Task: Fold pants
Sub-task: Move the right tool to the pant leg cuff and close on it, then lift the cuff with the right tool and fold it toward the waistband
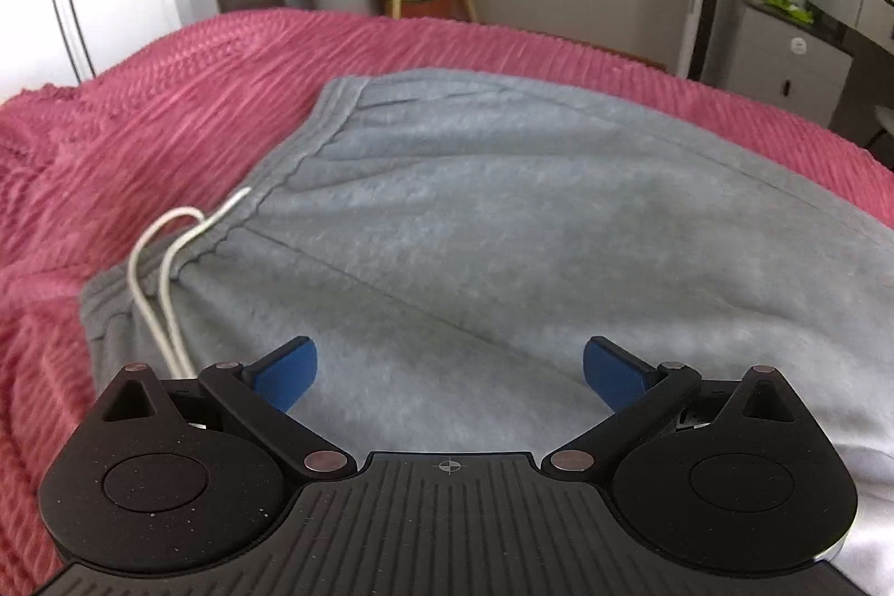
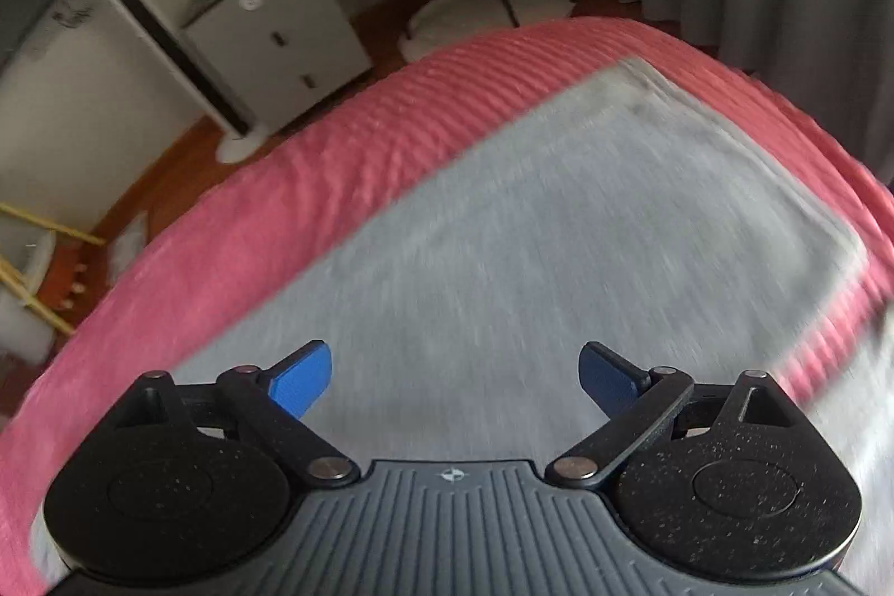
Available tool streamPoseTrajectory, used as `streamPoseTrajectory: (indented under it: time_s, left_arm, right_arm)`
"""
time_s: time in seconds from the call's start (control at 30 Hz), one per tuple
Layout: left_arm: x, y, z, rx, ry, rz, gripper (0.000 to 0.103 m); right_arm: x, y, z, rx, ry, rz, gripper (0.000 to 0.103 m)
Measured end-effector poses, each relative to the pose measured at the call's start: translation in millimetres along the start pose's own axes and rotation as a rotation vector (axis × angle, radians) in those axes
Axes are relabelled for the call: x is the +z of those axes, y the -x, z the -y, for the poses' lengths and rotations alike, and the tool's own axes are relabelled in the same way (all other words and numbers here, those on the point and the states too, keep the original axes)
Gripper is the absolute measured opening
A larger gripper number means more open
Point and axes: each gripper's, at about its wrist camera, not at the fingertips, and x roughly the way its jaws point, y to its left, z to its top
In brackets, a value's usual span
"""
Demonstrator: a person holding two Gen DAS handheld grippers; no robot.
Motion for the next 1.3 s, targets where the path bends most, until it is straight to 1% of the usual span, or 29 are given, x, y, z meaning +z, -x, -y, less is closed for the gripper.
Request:
streamPoseTrajectory:
  time_s: [0.07, 0.13, 0.2, 0.23, 0.27, 0.3, 0.37, 0.43, 0.5, 0.53, 0.6, 0.63, 0.67, 0.7, 0.73, 0.77, 0.8, 0.83, 0.87, 0.9, 0.93, 0.97, 1.0, 1.03, 1.07, 1.13, 1.17, 1.23, 1.3]
  left_arm:
    - [6, -6, -10, -0.014, 0.064, -0.007, 0.103]
    - [7, -9, -20, -0.060, 0.147, 0.024, 0.103]
    - [5, -10, -22, -0.092, 0.181, 0.051, 0.103]
    - [5, -11, -21, -0.094, 0.185, 0.060, 0.103]
    - [6, -13, -19, -0.090, 0.180, 0.061, 0.103]
    - [6, -14, -17, -0.084, 0.172, 0.061, 0.103]
    - [5, -18, -15, -0.071, 0.157, 0.056, 0.103]
    - [4, -23, -13, -0.073, 0.147, 0.038, 0.103]
    - [2, -25, -10, -0.071, 0.138, 0.017, 0.103]
    - [1, -25, -8, -0.071, 0.131, 0.012, 0.103]
    - [-1, -23, -5, -0.066, 0.112, 0.013, 0.103]
    - [-3, -22, -3, -0.069, 0.105, 0.015, 0.103]
    - [-4, -22, -2, -0.072, 0.102, 0.019, 0.103]
    - [-4, -21, -1, -0.071, 0.099, 0.022, 0.103]
    - [-5, -22, 0, -0.069, 0.095, 0.021, 0.103]
    - [-5, -22, 0, -0.070, 0.095, 0.022, 0.103]
    - [-6, -22, 0, -0.077, 0.095, 0.029, 0.103]
    - [-7, -23, -1, -0.097, 0.092, 0.043, 0.103]
    - [-9, -24, -2, -0.131, 0.083, 0.061, 0.103]
    - [-10, -24, -3, -0.166, 0.085, 0.065, 0.103]
    - [-11, -25, -5, -0.204, 0.099, 0.051, 0.103]
    - [-11, -27, -7, -0.236, 0.113, 0.036, 0.103]
    - [-11, -26, -10, -0.263, 0.128, 0.031, 0.103]
    - [-11, -24, -13, -0.282, 0.147, 0.041, 0.103]
    - [-11, -21, -15, -0.290, 0.162, 0.055, 0.103]
    - [-8, -13, -20, -0.292, 0.179, 0.081, 0.103]
    - [-7, -9, -22, -0.293, 0.183, 0.094, 0.103]
    - [-6, 1, -24, -0.302, 0.189, 0.127, 0.103]
    - [-7, 9, -27, -0.338, 0.198, 0.150, 0.103]
  right_arm:
    - [26, -29, -16, -0.078, 0.015, 0.026, 0.090]
    - [42, -49, -22, -0.099, -0.018, 0.028, 0.090]
    - [56, -72, -25, -0.122, -0.070, 0.024, 0.088]
    - [62, -82, -26, -0.134, -0.086, 0.023, 0.086]
    - [65, -90, -28, -0.157, -0.097, 0.020, 0.081]
    - [68, -101, -30, -0.191, -0.100, 0.012, 0.074]
    - [70, -113, -31, -0.247, -0.104, -0.008, 0.070]
    - [73, -126, -30, -0.274, -0.126, -0.034, 0.070]
    - [78, -129, -23, -0.261, -0.164, -0.029, 0.078]
    - [78, -130, -22, -0.255, -0.168, -0.023, 0.078]
    - [81, -135, -20, -0.277, -0.158, -0.039, 0.081]
    - [81, -136, -20, -0.273, -0.154, -0.032, 0.081]
    - [79, -137, -20, -0.280, -0.139, -0.023, 0.075]
    - [75, -138, -20, -0.293, -0.109, -0.018, 0.060]
    - [72, -136, -21, -0.310, -0.081, -0.007, 0.049]
    - [68, -131, -20, -0.319, -0.054, 0.009, 0.029]
    - [66, -125, -16, -0.305, -0.047, 0.017, 0.010]
    - [64, -119, -10, -0.275, -0.054, 0.018, 0.009]
    - [64, -110, -1, -0.223, -0.073, 0.019, 0.006]
    - [62, -97, 11, -0.160, -0.097, 0.033, 0.005]
    - [58, -86, 18, -0.109, -0.111, 0.055, 0.005]
    - [52, -67, 28, -0.042, -0.115, 0.089, 0.005]
    - [45, -50, 37, 0.006, -0.120, 0.119, 0.005]
    - [34, -30, 47, 0.058, -0.123, 0.149, 0.005]
    - [21, -9, 57, 0.104, -0.119, 0.174, 0.005]
    - [-17, 37, 81, 0.181, -0.101, 0.229, 0.005]
    - [-39, 59, 90, 0.198, -0.082, 0.245, 0.005]
    - [-96, 98, 110, 0.189, -0.011, 0.280, 0.005]
    - [-151, 118, 131, 0.153, 0.033, 0.257, 0.005]
